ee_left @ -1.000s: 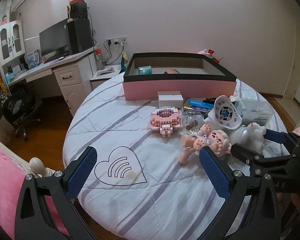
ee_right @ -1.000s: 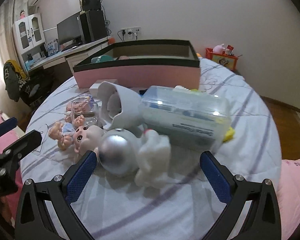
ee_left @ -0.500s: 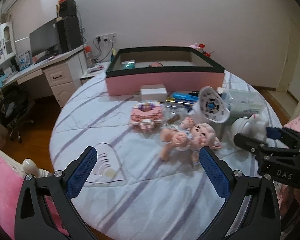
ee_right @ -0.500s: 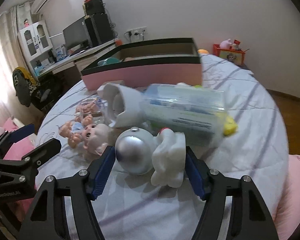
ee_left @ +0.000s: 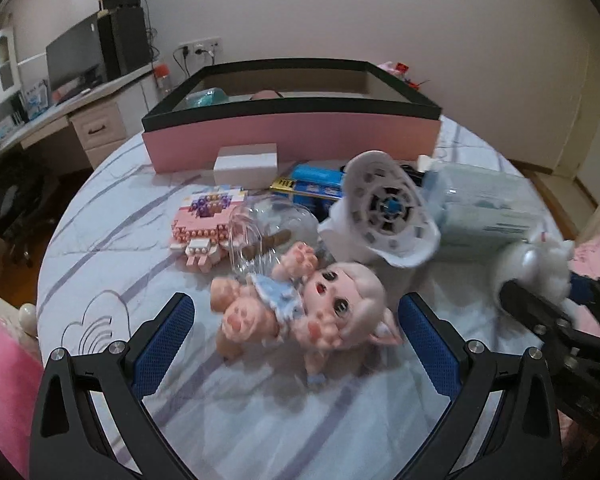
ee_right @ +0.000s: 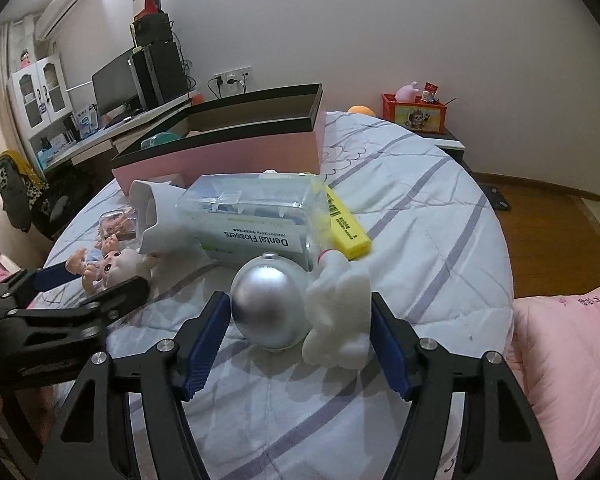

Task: Organize rigid objects
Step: 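Grasp the pink doll with the left gripper while the right grasps the silver-ball figure, then lower both held toys into the pink box and open both grippers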

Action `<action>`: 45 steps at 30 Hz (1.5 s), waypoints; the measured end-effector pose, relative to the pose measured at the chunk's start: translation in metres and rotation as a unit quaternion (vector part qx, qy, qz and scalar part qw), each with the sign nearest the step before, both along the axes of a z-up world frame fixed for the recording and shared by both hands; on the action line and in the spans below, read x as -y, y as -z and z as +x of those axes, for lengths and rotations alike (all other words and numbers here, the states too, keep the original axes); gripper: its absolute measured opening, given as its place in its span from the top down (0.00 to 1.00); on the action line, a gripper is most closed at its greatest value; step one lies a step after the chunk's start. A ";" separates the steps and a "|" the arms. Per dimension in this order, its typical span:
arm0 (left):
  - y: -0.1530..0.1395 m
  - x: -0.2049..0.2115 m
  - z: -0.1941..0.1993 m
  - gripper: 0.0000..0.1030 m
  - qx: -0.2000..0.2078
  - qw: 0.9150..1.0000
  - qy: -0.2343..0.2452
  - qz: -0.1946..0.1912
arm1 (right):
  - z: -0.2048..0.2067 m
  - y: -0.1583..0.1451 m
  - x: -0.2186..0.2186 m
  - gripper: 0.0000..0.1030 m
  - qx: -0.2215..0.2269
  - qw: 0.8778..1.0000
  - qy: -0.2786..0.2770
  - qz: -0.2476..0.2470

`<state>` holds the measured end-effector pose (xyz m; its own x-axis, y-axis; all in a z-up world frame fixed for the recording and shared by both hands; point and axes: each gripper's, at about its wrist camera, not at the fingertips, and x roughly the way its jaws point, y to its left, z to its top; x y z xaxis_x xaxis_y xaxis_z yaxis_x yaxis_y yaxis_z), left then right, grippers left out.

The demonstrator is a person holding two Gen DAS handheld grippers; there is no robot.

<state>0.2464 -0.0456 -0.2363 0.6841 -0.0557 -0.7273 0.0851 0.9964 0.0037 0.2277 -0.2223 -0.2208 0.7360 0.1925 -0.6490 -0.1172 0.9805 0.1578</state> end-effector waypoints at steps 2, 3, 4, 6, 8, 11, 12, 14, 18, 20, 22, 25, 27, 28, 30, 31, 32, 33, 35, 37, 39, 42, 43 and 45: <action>0.003 -0.004 0.004 0.13 -0.016 0.999 0.012 -0.027 | 0.001 0.000 -0.001 0.32 0.001 1.000 0.001 -0.001; 0.003 -0.005 0.004 0.16 -0.015 0.999 0.020 -0.038 | 0.001 0.001 -0.001 0.32 0.002 1.000 0.002 -0.001; 0.003 -0.005 0.004 0.17 -0.013 0.999 0.024 -0.035 | 0.002 0.001 -0.002 0.31 0.000 1.000 0.003 -0.003; 0.003 -0.002 0.000 0.17 -0.006 0.999 0.030 -0.022 | 0.004 0.003 -0.002 0.30 -0.003 1.000 0.006 -0.005; 0.002 -0.001 -0.003 0.17 0.001 0.999 0.031 -0.022 | 0.006 0.005 -0.002 0.30 -0.005 1.000 0.011 -0.006; 0.001 -0.001 -0.008 0.17 0.008 0.999 0.038 -0.021 | 0.006 0.006 -0.001 0.30 -0.003 1.000 0.011 -0.004; -0.001 -0.006 -0.010 0.18 0.011 0.999 0.040 -0.022 | 0.006 0.006 -0.001 0.30 -0.003 1.000 0.011 -0.003; -0.005 -0.009 -0.014 0.18 0.016 0.999 0.044 -0.026 | 0.002 0.003 -0.002 0.30 0.000 1.000 0.011 0.001; -0.019 -0.017 -0.023 0.18 0.034 0.998 0.051 -0.035 | -0.005 -0.007 -0.005 0.30 0.012 1.000 0.008 0.000; -0.025 -0.020 -0.027 0.18 0.042 0.997 0.052 -0.035 | -0.008 -0.014 -0.009 0.30 0.018 1.000 0.007 -0.002; -0.029 -0.023 -0.030 0.18 0.048 0.997 0.051 -0.039 | -0.011 -0.021 -0.012 0.30 0.026 1.000 0.004 -0.003; -0.026 -0.027 -0.031 0.18 0.044 0.997 0.052 -0.041 | -0.014 -0.030 -0.018 0.30 0.037 0.999 0.000 -0.004; -0.021 -0.027 -0.030 0.18 0.029 0.997 0.059 -0.031 | -0.014 -0.033 -0.022 0.30 0.036 0.999 -0.005 -0.007; -0.019 -0.026 -0.030 0.17 0.027 0.997 0.063 -0.026 | -0.013 -0.033 -0.024 0.30 0.035 0.999 -0.007 -0.008; -0.019 -0.028 -0.037 0.17 0.030 0.997 0.060 -0.032 | -0.013 -0.031 -0.026 0.30 0.031 0.999 -0.009 -0.011; -0.019 -0.029 -0.039 0.17 0.030 0.997 0.057 -0.035 | -0.013 -0.030 -0.026 0.30 0.029 0.999 -0.009 -0.008; -0.018 -0.030 -0.042 0.17 0.031 0.998 0.052 -0.035 | -0.014 -0.028 -0.026 0.30 0.028 1.000 -0.008 -0.007; -0.017 -0.030 -0.045 0.11 0.032 0.998 0.050 -0.033 | -0.014 -0.027 -0.026 0.30 0.024 1.000 -0.009 -0.007; -0.010 -0.029 -0.048 0.02 0.027 0.998 0.052 -0.022 | -0.014 -0.025 -0.027 0.30 0.021 1.000 -0.011 -0.007; -0.002 -0.030 -0.048 0.02 0.017 0.999 0.046 -0.011 | -0.015 -0.024 -0.026 0.30 0.020 1.000 -0.012 -0.007; 0.005 -0.033 -0.049 0.02 0.010 0.999 0.044 -0.016 | -0.015 -0.024 -0.024 0.30 0.020 1.000 -0.011 -0.006; 0.006 -0.038 -0.049 0.20 0.014 0.999 0.040 -0.027 | -0.015 -0.024 -0.022 0.30 0.019 1.000 -0.010 -0.005; 0.005 -0.039 -0.048 0.20 0.015 0.999 0.040 -0.031 | -0.016 -0.023 -0.021 0.30 0.019 1.000 -0.010 -0.005; 0.003 -0.038 -0.047 0.21 0.016 0.998 0.046 -0.028 | -0.016 -0.024 -0.021 0.30 0.021 1.000 -0.011 -0.004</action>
